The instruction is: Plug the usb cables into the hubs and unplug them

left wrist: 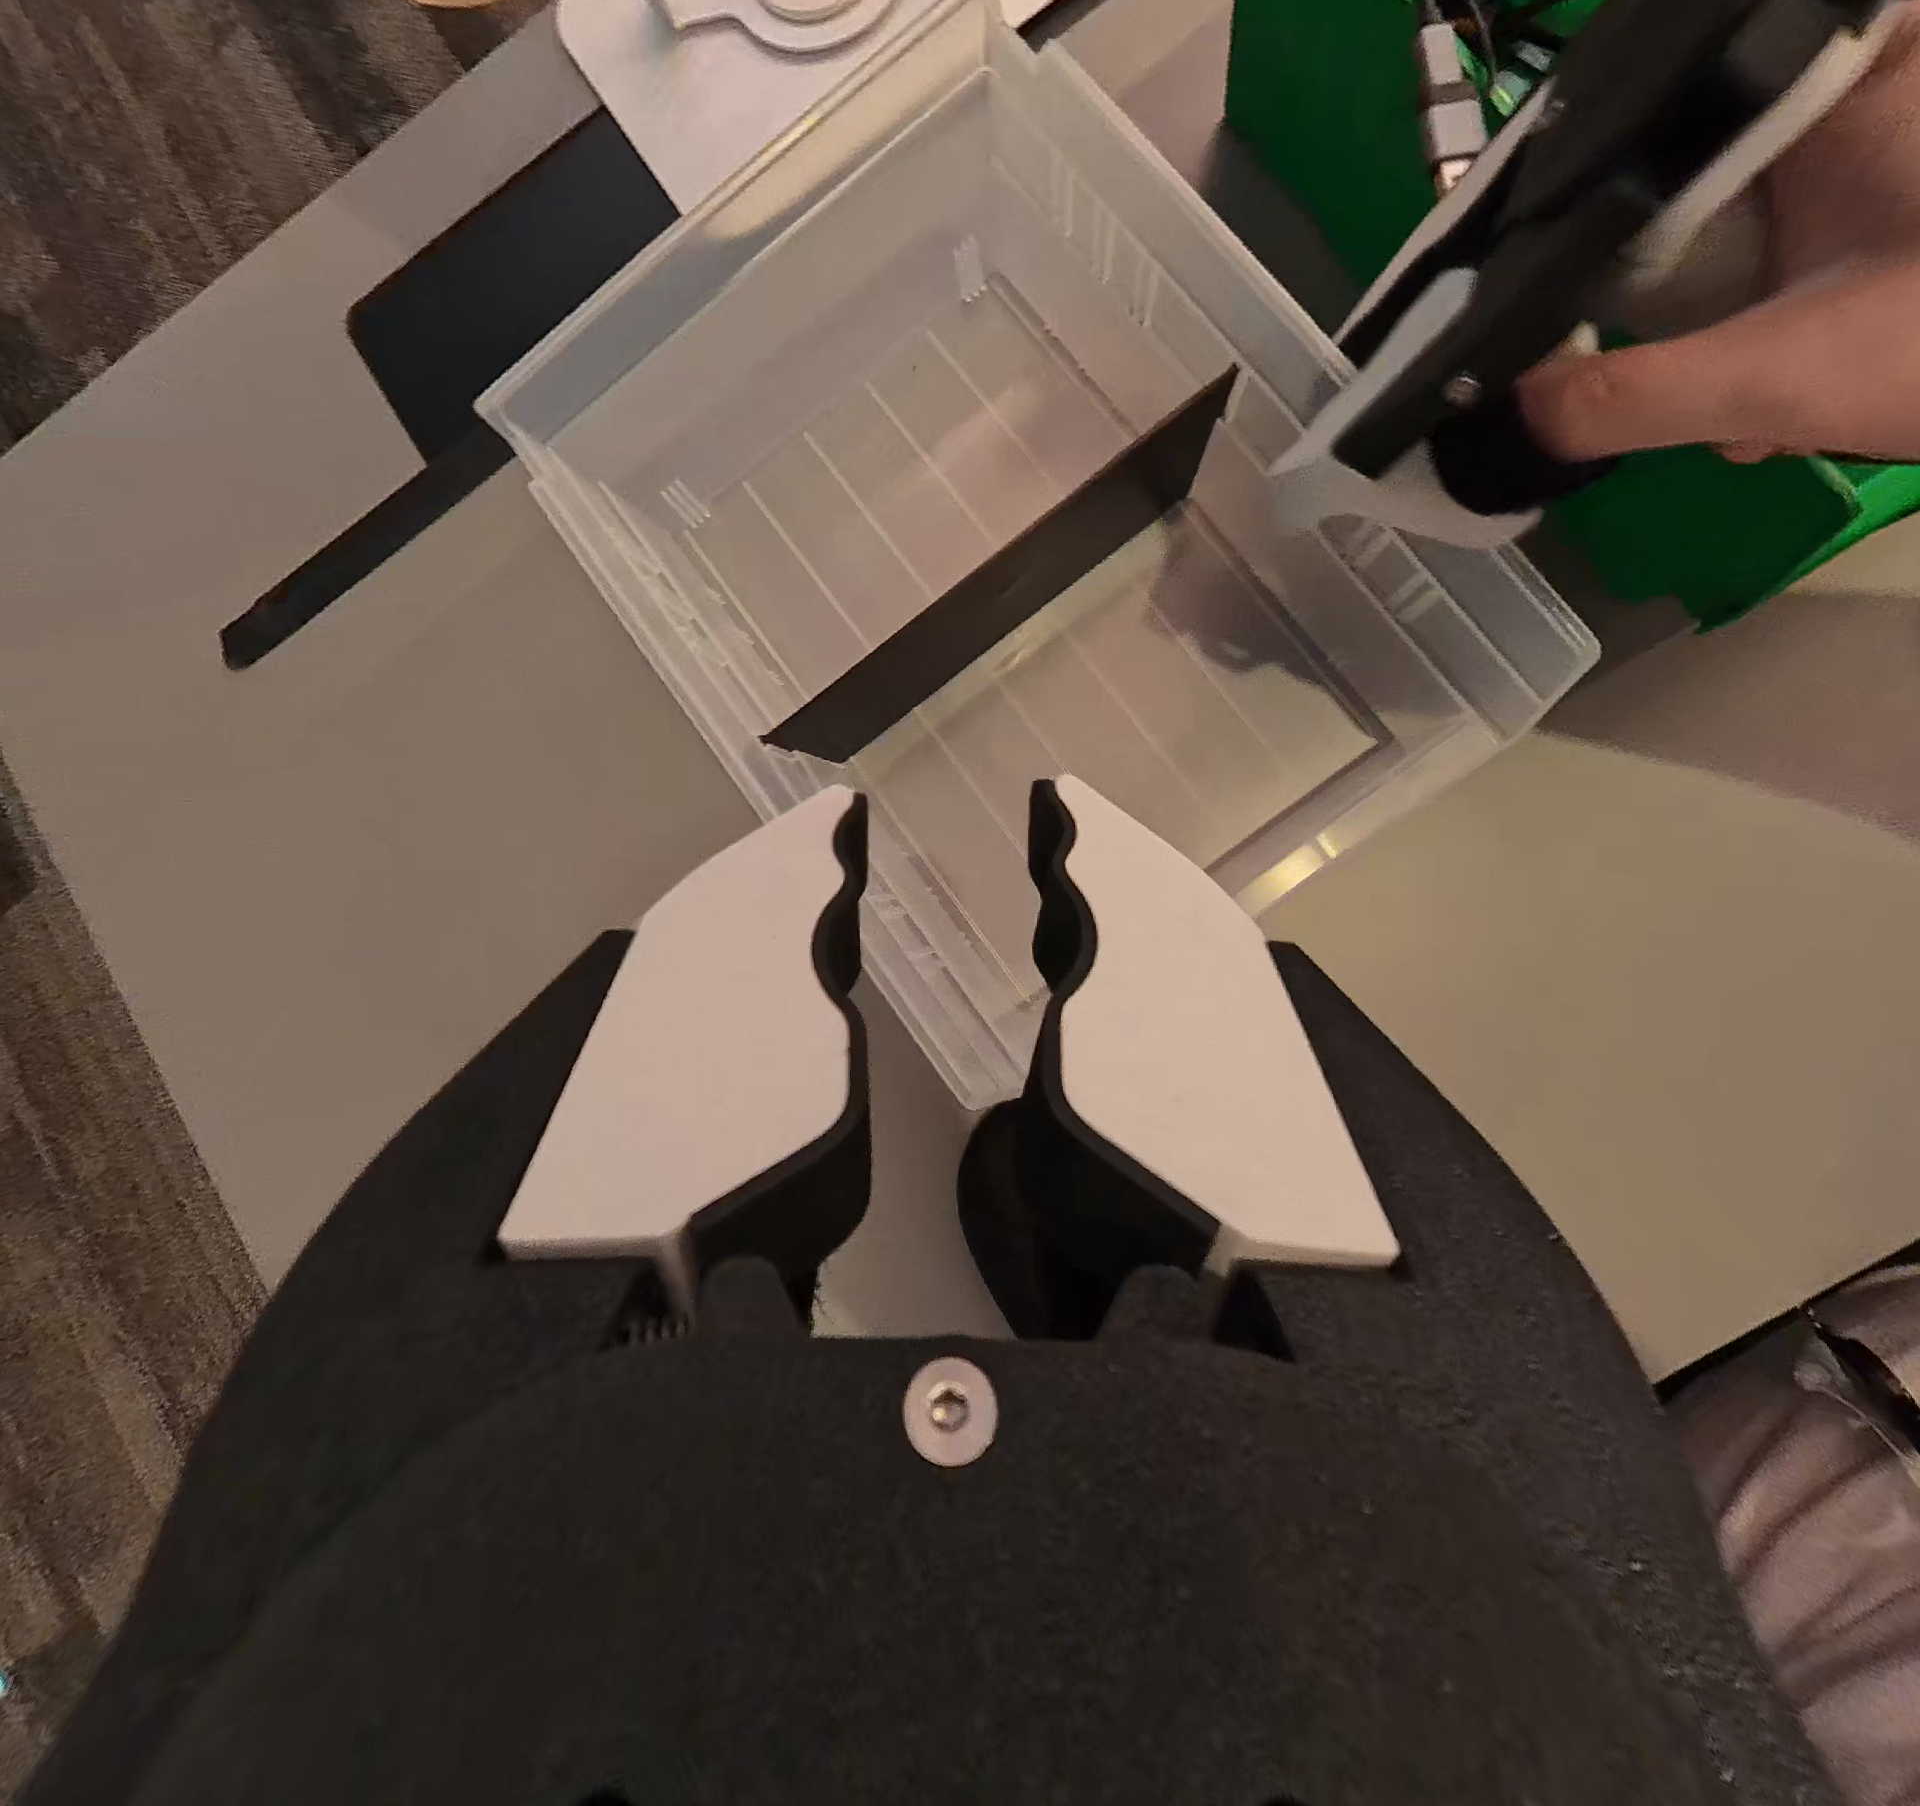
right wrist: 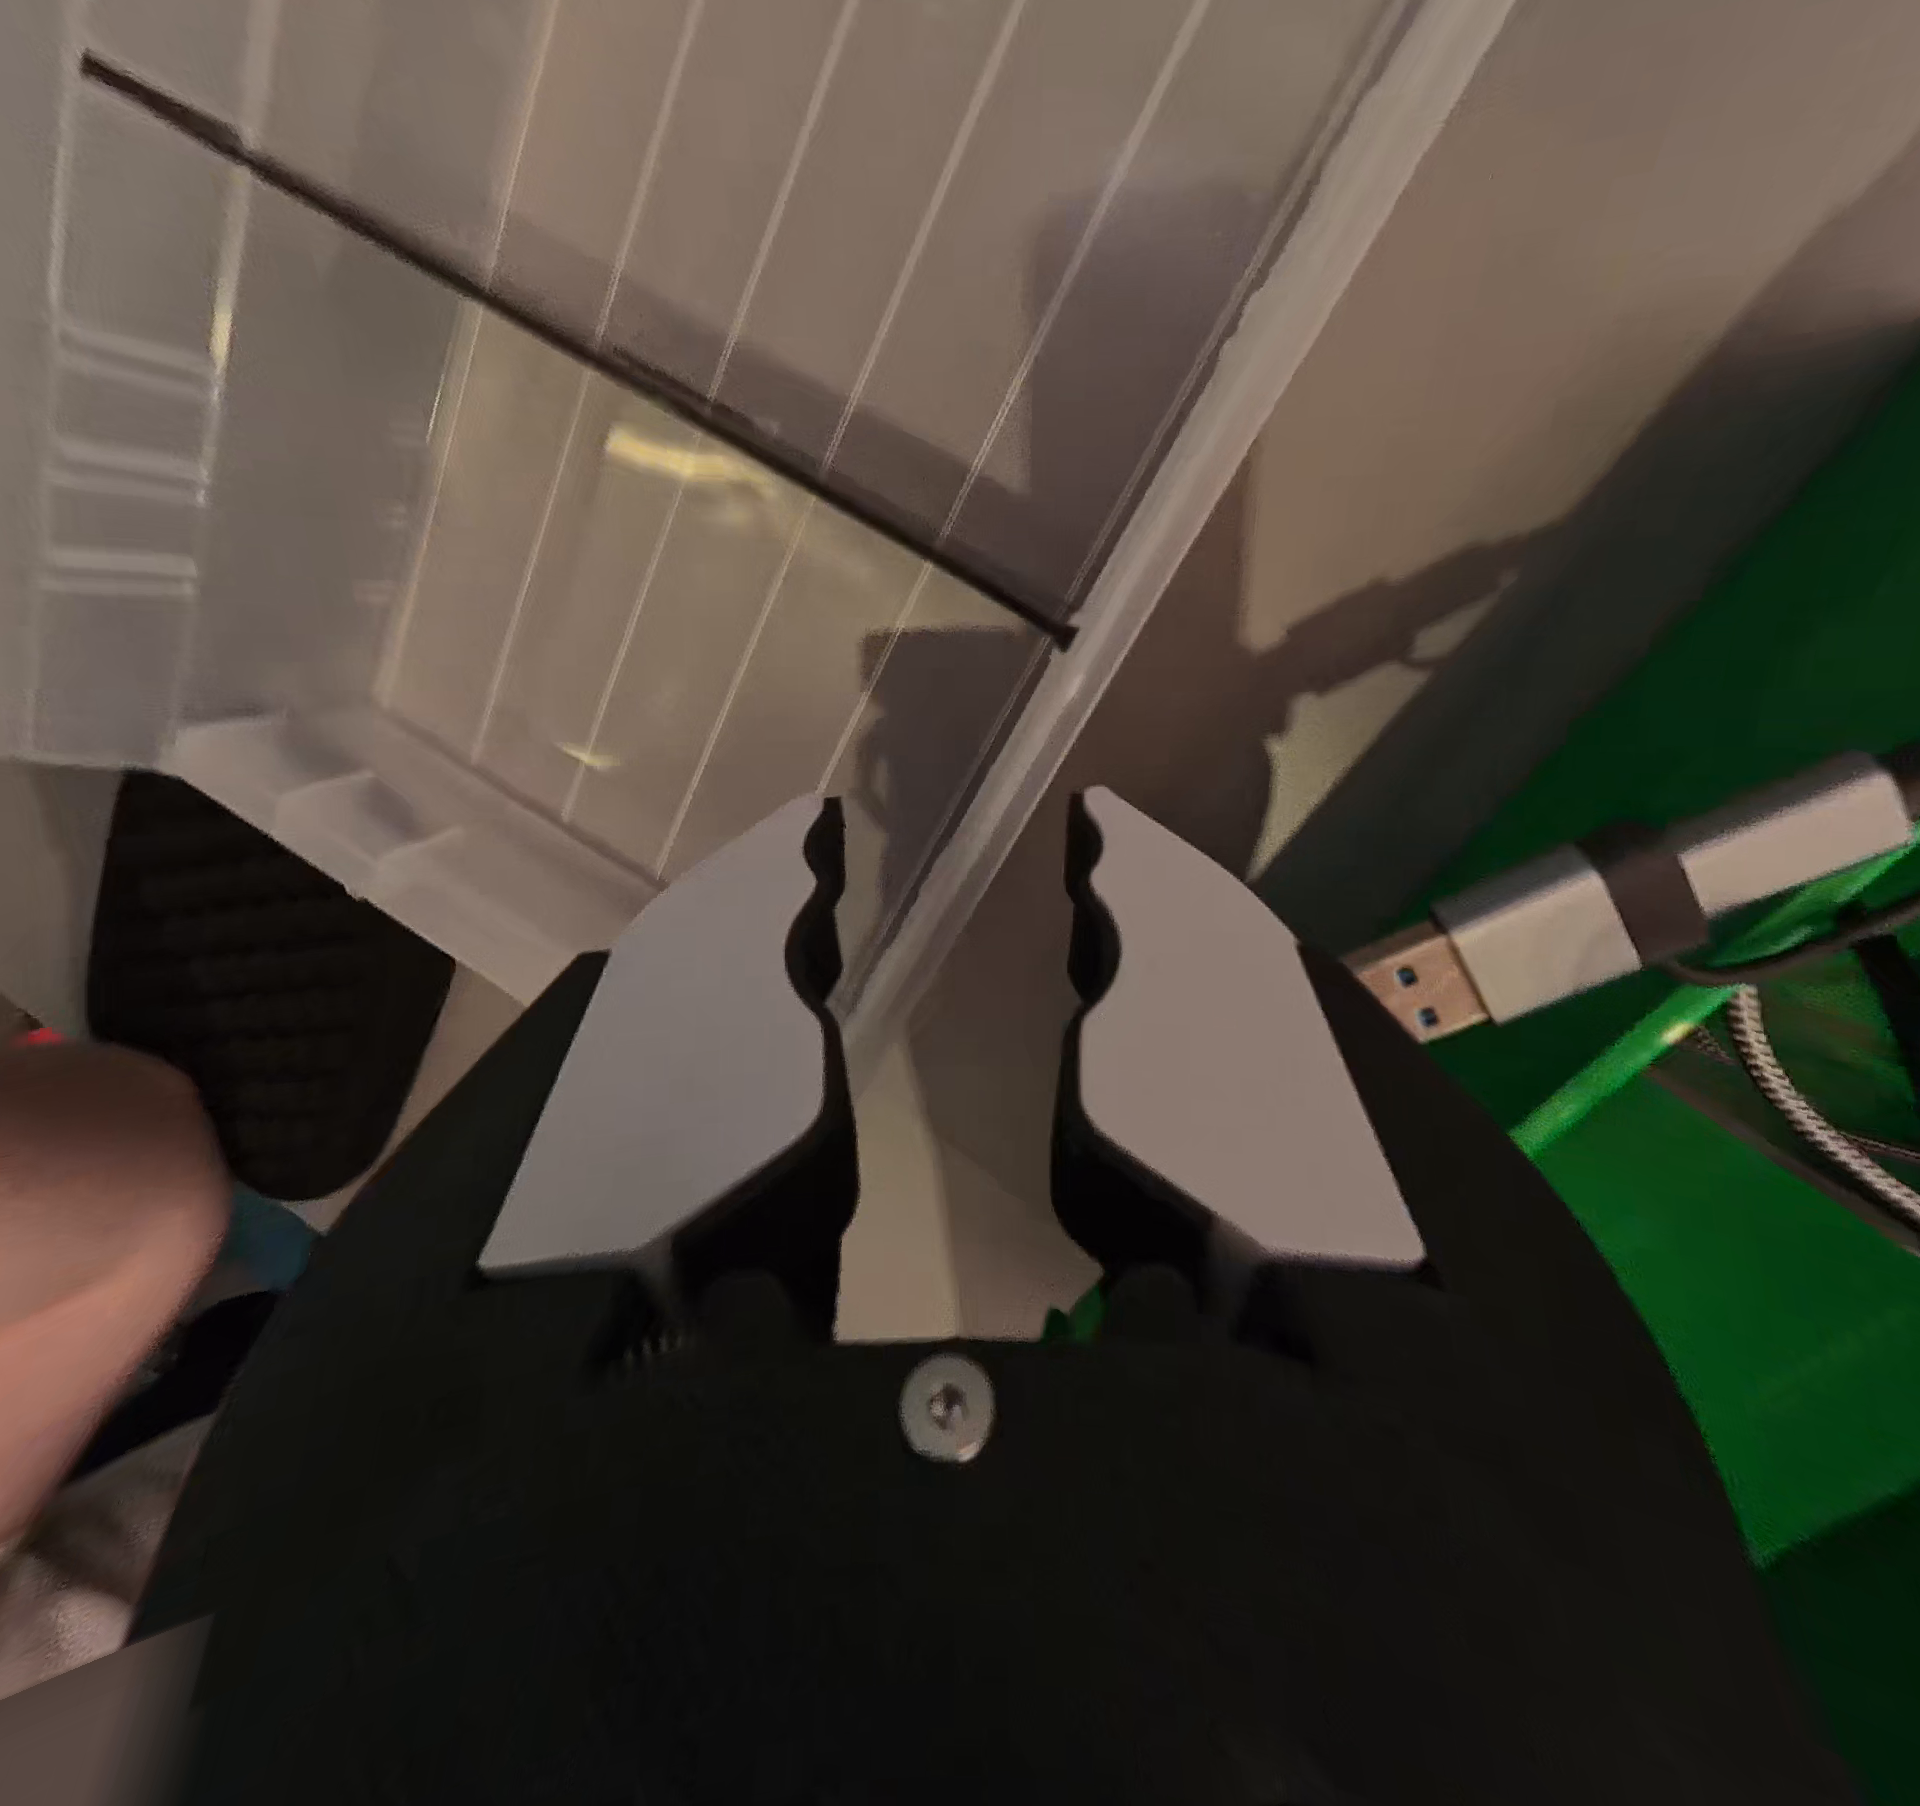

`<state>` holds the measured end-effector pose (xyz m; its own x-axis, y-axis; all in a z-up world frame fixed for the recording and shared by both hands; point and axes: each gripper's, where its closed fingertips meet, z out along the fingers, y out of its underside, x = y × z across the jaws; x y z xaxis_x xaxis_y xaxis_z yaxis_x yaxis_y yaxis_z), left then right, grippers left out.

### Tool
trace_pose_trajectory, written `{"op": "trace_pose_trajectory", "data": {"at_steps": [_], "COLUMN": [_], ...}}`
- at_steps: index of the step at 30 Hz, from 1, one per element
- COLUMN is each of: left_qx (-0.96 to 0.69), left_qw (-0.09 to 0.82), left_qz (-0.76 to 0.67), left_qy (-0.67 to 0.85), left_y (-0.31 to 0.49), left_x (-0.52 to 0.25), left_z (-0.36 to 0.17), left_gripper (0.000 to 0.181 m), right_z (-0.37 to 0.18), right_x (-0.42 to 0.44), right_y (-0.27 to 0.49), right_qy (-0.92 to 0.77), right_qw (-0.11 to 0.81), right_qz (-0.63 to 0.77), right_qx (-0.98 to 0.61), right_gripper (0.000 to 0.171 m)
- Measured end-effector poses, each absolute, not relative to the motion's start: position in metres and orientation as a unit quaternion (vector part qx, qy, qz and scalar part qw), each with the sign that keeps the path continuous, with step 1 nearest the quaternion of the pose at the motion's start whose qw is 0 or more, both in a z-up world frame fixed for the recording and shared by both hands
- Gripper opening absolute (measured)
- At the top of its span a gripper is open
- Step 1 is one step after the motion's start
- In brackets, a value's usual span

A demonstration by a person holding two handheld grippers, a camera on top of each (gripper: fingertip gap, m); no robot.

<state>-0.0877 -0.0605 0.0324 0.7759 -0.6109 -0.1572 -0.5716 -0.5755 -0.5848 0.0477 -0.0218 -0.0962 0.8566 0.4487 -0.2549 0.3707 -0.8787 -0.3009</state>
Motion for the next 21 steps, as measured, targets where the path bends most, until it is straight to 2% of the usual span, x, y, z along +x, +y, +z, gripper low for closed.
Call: {"op": "trace_pose_trajectory", "data": {"at_steps": [1, 8, 13, 21], "left_qx": [-0.887, -0.883, -0.877, -0.832], "left_qw": [0.313, 0.309, 0.324, 0.43], "left_qz": [-0.032, -0.035, -0.038, -0.081], "left_qy": [0.339, 0.351, 0.353, 0.341], "left_y": [-0.061, -0.064, -0.065, -0.076], "left_x": [-0.086, -0.079, -0.072, -0.052], "left_z": [0.031, 0.03, 0.035, 0.083], "left_gripper": [0.029, 0.029, 0.03, 0.033], "right_z": [-0.098, -0.119, -0.122, -0.091], "right_x": [0.046, 0.044, 0.046, 0.032], "right_y": [-0.019, -0.018, -0.012, 0.009], "right_qy": [-0.202, -0.158, -0.132, -0.147], "right_qw": [0.119, 0.064, 0.057, 0.07], "right_qz": [0.161, 0.132, 0.116, 0.103], "right_qx": [-0.959, -0.976, -0.983, -0.981], "right_gripper": [0.039, 0.021, 0.007, 0.008]}}
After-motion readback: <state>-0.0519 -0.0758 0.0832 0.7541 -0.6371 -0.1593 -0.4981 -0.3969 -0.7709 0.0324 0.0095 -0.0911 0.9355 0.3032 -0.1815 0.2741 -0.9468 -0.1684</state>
